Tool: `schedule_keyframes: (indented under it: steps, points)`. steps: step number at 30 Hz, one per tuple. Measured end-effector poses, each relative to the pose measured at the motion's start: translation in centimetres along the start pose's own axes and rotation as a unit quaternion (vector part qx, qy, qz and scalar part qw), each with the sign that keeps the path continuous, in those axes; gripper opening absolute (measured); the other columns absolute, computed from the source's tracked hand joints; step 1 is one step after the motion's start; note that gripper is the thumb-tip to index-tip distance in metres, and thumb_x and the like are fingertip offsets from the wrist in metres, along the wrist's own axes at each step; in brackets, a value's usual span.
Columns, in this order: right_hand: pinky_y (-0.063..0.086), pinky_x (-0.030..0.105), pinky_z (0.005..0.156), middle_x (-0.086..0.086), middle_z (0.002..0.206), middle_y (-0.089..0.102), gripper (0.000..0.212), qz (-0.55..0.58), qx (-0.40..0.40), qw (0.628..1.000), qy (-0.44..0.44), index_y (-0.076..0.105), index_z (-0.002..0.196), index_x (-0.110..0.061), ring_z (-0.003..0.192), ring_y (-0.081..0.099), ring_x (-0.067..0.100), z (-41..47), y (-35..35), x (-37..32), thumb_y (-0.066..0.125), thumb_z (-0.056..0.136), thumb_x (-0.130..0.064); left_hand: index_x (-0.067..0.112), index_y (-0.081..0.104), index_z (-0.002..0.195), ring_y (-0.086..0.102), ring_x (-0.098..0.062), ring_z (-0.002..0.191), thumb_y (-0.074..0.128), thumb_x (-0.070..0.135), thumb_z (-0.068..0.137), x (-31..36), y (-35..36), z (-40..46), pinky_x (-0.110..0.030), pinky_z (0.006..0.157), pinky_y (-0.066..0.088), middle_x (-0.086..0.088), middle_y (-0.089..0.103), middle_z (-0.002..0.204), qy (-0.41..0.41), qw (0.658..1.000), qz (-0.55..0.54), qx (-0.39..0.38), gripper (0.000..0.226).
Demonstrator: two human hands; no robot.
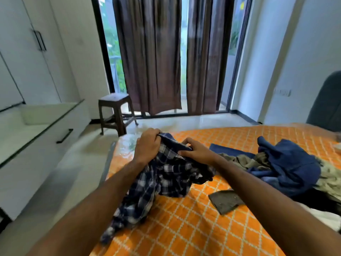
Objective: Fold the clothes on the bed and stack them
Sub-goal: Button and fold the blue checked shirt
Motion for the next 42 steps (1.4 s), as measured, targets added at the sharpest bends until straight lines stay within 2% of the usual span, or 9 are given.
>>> schedule_keyframes:
  steps: [3,8,13,18,23,27,33,38,42]
  points:
    - [0.044,0.037,0.077,0.009,0.101,0.066,0.028,-0.075,0.015,0.996,-0.034,0.057,0.105,-0.016,0.093,0.062,0.027,-1.9,-3.6,-3.8,0.073,0.091,-0.034,0.016,0.067,0.106,0.061,-0.030,0.105,0.043,0.023,0.098,3.8,-6.2,0.4,-0.039,0.088,0.047,-0.011,0.068,0.110,0.020,1.000,-0.013,0.013,0.026]
    - [0.042,0.017,0.058,-0.003,0.080,0.064,0.030,-0.036,0.103,0.991,-0.077,0.055,0.096,-0.013,0.069,0.057,0.009,-4.3,-9.0,-9.2,0.079,0.087,-0.028,0.016,0.073,0.098,0.065,-0.025,0.093,0.057,0.018,0.098,7.0,-14.2,1.1,-0.036,0.082,0.049,-0.007,0.072,0.098,0.056,0.996,0.016,0.074,0.017]
    - [0.048,0.018,0.058,-0.002,0.071,0.066,0.012,0.023,-0.004,0.992,-0.123,0.068,0.083,-0.011,0.061,0.061,0.004,-6.2,-13.8,-14.7,0.070,0.094,-0.014,0.015,0.076,0.094,0.067,-0.023,0.083,0.064,0.028,0.096,9.3,-19.6,2.1,-0.036,0.075,0.050,-0.006,0.075,0.089,0.059,0.991,0.048,0.110,0.018]
    - [0.046,0.030,0.070,0.006,0.070,0.067,0.025,-0.068,0.091,0.989,-0.090,0.075,0.087,-0.008,0.064,0.059,0.012,-5.2,-17.4,-13.9,0.069,0.095,-0.031,0.015,0.076,0.098,0.066,-0.027,0.089,0.065,0.026,0.095,10.3,-23.1,4.5,-0.036,0.079,0.048,-0.008,0.075,0.096,0.046,0.989,0.049,0.133,0.016]
    - [0.056,0.043,0.084,0.012,0.092,0.072,0.011,-0.072,0.170,0.977,-0.110,0.072,0.104,-0.016,0.085,0.070,0.026,-5.7,-18.0,-13.6,0.069,0.093,-0.017,0.026,0.054,0.109,0.064,-0.022,0.077,0.055,0.014,0.100,10.6,-23.0,4.2,-0.036,0.072,0.051,-0.010,0.071,0.098,0.116,0.982,0.145,0.015,0.015]
    - [0.057,0.033,0.078,0.008,0.098,0.068,0.030,-0.105,0.152,0.968,-0.167,0.050,0.104,-0.027,0.091,0.069,0.024,-7.0,-18.4,-15.4,0.064,0.093,-0.003,0.036,0.038,0.104,0.067,-0.020,0.079,0.048,0.007,0.102,9.4,-23.1,3.4,-0.031,0.067,0.053,-0.010,0.069,0.103,0.147,0.978,0.126,-0.076,0.031]
    - [0.054,0.039,0.076,0.002,0.089,0.064,0.034,-0.348,0.089,0.920,-0.157,0.066,0.079,-0.015,0.082,0.060,0.020,-6.9,-17.5,-17.4,0.047,0.078,0.012,0.040,0.063,0.093,0.056,-0.012,0.092,0.058,-0.005,0.089,8.3,-22.7,2.7,-0.031,0.083,0.049,0.010,0.051,0.101,0.205,0.921,0.250,-0.216,0.045]
    - [0.054,0.042,0.093,0.006,0.116,0.069,0.036,-0.347,0.090,0.930,-0.080,0.071,0.114,-0.017,0.101,0.064,0.023,-5.8,-15.6,-19.5,0.046,0.090,-0.004,0.023,0.074,0.114,0.059,-0.013,0.096,0.056,0.000,0.089,9.2,-22.8,3.4,-0.017,0.083,0.041,0.003,0.062,0.105,0.176,0.928,0.242,-0.223,0.038]
    - [0.055,0.042,0.094,0.010,0.117,0.067,0.039,-0.278,0.049,0.959,-0.039,0.067,0.123,-0.010,0.106,0.064,0.027,-5.1,-14.9,-21.3,0.046,0.091,-0.003,0.016,0.075,0.116,0.064,-0.006,0.089,0.054,-0.005,0.086,10.0,-23.7,3.7,-0.001,0.076,0.041,0.004,0.071,0.105,0.135,0.937,0.198,-0.252,0.042]
Point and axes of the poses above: each hand's wrist, its own z-axis towards the middle knuckle, its own y-axis out of the palm, x = y × z, the point moved 1 cm from there along z, towards the middle knuckle
